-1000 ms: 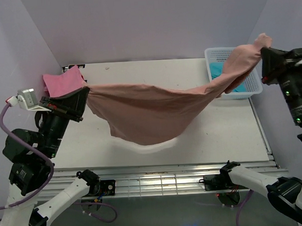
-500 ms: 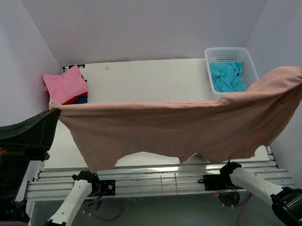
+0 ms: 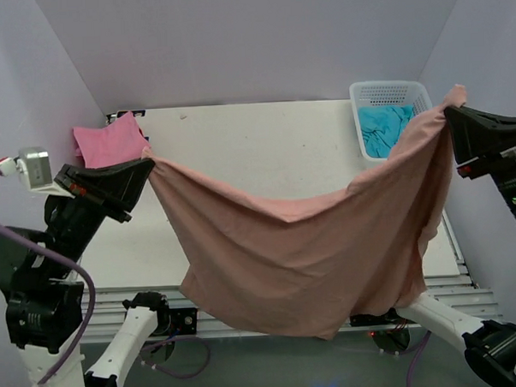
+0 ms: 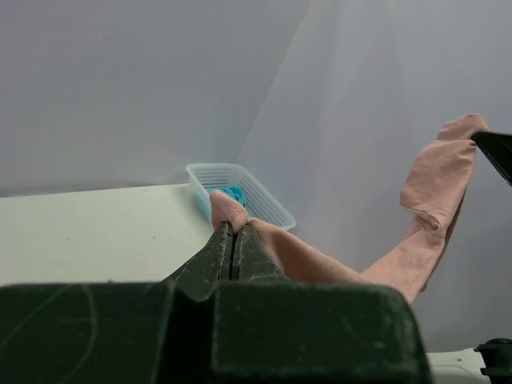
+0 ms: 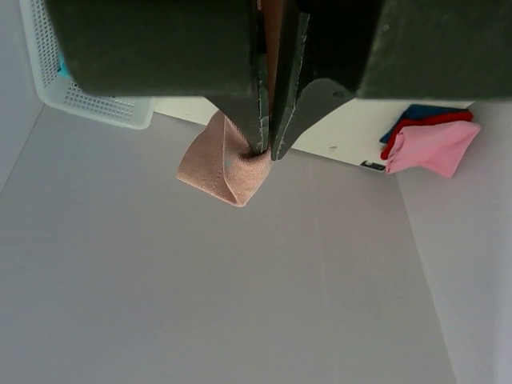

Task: Fold and stack the t-shirts
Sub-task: Flatten out the tshirt

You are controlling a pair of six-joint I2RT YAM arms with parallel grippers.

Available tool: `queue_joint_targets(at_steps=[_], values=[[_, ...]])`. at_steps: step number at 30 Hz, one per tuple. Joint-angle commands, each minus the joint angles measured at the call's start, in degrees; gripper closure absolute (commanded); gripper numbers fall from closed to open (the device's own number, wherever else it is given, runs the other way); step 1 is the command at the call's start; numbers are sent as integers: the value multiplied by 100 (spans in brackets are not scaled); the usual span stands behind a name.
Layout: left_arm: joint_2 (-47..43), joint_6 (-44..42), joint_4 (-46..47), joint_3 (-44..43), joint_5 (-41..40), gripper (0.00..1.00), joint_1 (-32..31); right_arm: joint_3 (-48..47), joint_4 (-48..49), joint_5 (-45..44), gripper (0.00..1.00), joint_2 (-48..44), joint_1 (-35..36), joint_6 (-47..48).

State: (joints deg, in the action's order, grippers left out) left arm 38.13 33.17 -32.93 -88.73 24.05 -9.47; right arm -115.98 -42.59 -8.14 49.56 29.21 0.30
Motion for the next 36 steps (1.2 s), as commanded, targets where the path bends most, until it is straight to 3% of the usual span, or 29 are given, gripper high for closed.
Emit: queue_joint_targets(at_steps=[1, 6, 8, 13, 15, 19, 22, 24, 26, 30, 36], values=[[159, -179, 382, 642, -497, 100, 34, 704, 900, -502, 92, 194, -21, 347], [571, -223, 1515, 2524, -1367, 100, 33, 2358, 2155, -952, 92, 510, -21, 629], [1159, -232, 2157, 3095, -1885, 100, 42, 2955, 2508, -1058, 92, 903, -38, 752], [3030, -372, 3569, 3476, -2642, 100, 121, 3696, 4087, -558, 92, 2204, -723, 709], [3962, -399, 4134, 3485, -2941, 100, 165, 3871, 4765, -784, 92, 2960, -916, 779], [5010, -767, 5075, 3160, -3573, 100, 227, 3689, 5681, -865, 90, 3954, -1163, 753], [5414, -995, 5209, 2880, -3890, 32, 236, 2786, 5263, -785, 72, 5277, -1365, 717], [5582, -1102, 5191, 2765, -3969, 2, 227, 2232, 4534, -916, 63, 5817, -1427, 744], [5565, -1102, 5191, 2729, -3970, 2, 227, 1904, 4268, -944, 63, 6205, -1427, 744], [5258, -1014, 5182, 2826, -3829, 2, 166, 2466, 4452, -865, 60, 6013, -1427, 770], [4494, -813, 5147, 3229, -3373, 2, -572, 2686, 3952, -461, 61, 5784, -1418, 542]])
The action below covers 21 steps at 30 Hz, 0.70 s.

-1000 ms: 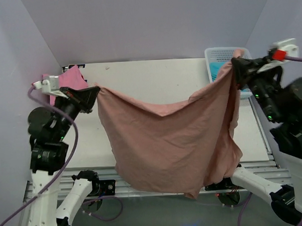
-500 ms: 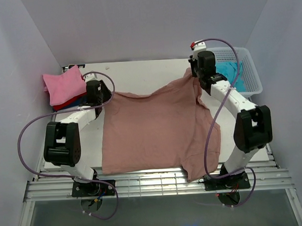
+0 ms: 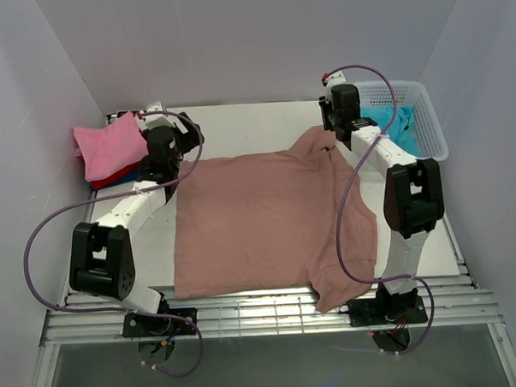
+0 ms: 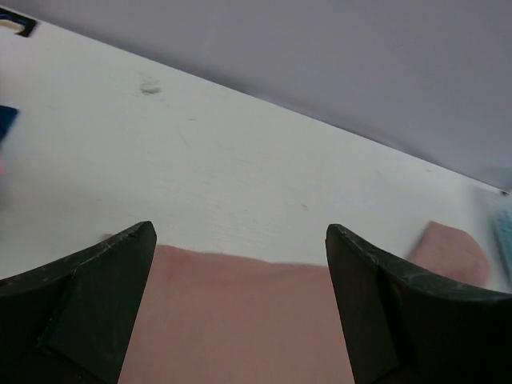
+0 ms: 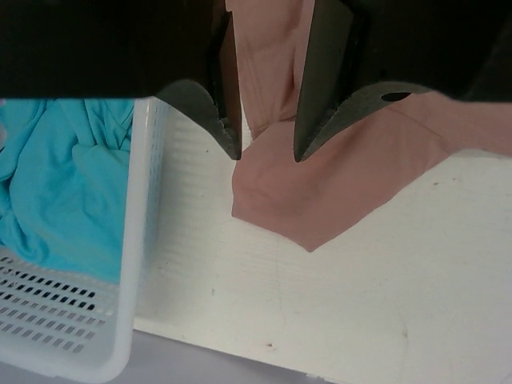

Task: Fold and stack the t-shirts
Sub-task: Flatten out the tshirt

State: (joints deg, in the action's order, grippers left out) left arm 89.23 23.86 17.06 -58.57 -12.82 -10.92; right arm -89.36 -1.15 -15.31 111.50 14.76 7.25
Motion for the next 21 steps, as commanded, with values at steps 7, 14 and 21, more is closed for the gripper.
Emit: queue_joint_targets(at_steps=[7, 14, 21], values=[[-241, 663, -44, 592, 1264, 2, -1465, 804, -888, 871, 69, -988, 149, -882], [867, 1014, -396, 346, 1958, 2, -1791, 341, -1431, 1399, 92, -481, 176, -900], [1518, 1139, -712, 223, 2011, 2, -1888, 245, -1019, 1987, 92, -68, 264, -1006]])
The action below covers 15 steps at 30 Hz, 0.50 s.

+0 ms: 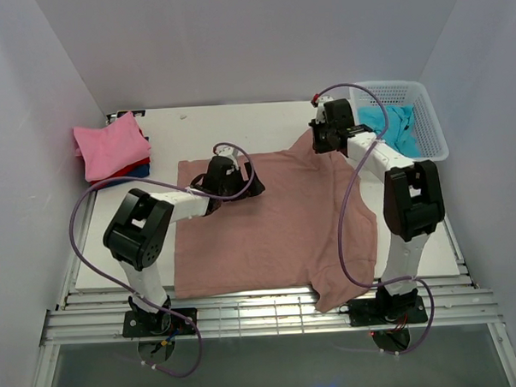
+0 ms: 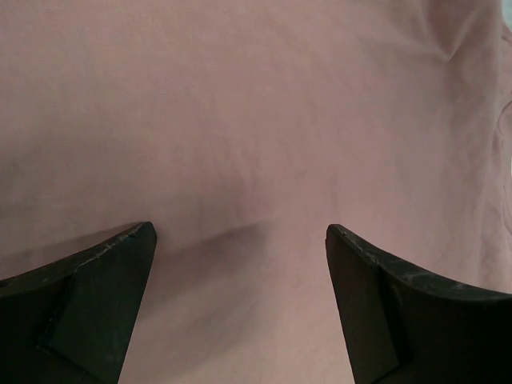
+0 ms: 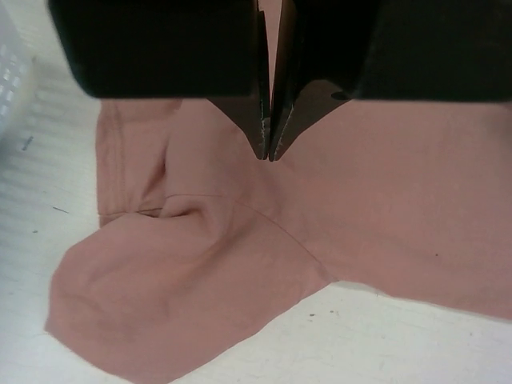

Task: Fold and stack the t-shirts
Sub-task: Flatten out the tshirt

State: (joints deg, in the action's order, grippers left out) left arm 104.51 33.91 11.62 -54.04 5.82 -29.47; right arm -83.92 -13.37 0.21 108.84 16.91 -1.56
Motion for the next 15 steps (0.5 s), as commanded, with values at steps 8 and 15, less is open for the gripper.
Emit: queue_joint_targets(at_steps=[8, 15], values=[[631, 54, -467, -660, -230, 2, -32, -1433, 456, 946, 91, 1482, 85, -265], [773, 81, -582, -757, -283, 2, -32, -2531, 319, 981, 89, 2465, 111, -318]])
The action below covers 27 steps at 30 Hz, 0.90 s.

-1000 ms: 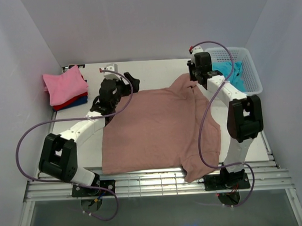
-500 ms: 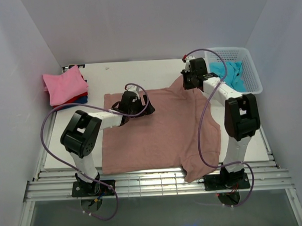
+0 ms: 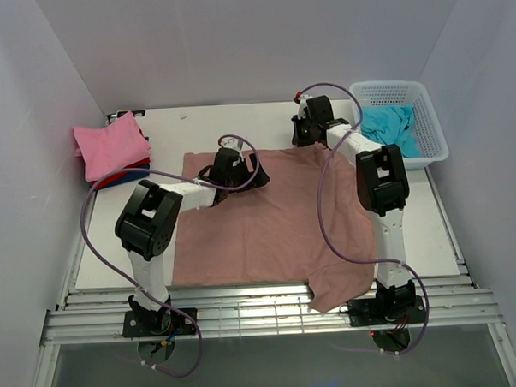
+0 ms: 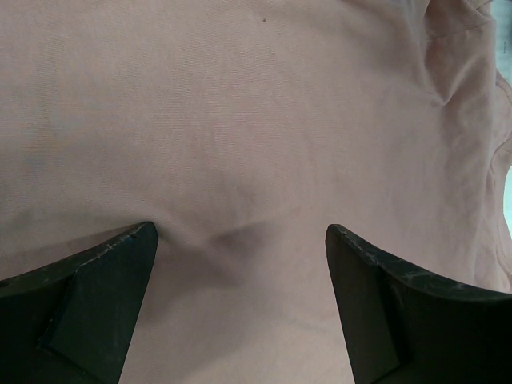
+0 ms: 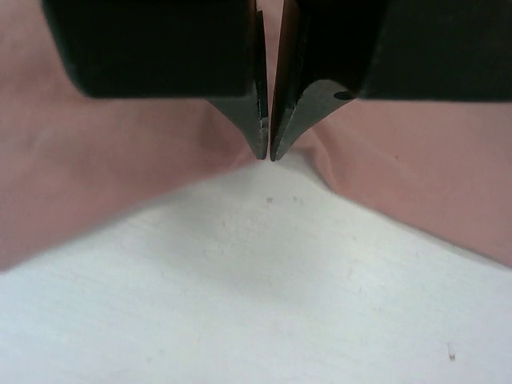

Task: Fold and stack the t-shirts
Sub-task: Flatten out the tshirt

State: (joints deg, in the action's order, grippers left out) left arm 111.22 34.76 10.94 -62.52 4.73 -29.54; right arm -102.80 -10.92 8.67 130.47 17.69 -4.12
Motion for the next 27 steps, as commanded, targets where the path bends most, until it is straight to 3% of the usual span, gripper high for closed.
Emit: queue_joint_targets(at_steps=[1, 6, 12, 19, 27], values=[[58, -5, -523, 108, -192, 2, -26, -949, -15, 109, 89, 416, 24, -63], [-302, -13, -680, 363, -385, 2, -26, -1155, -516, -346, 90, 664, 59, 8], [-916, 13, -716, 907, -579, 2, -26, 196, -245, -778, 91, 31, 94, -53], [-1339, 92, -663, 1408, -631, 2, -26, 426, -1008, -1148, 92, -65, 155, -89], [-1542, 74, -611, 1585, -623, 2, -26, 1421, -746, -1315, 92, -830, 226, -168]])
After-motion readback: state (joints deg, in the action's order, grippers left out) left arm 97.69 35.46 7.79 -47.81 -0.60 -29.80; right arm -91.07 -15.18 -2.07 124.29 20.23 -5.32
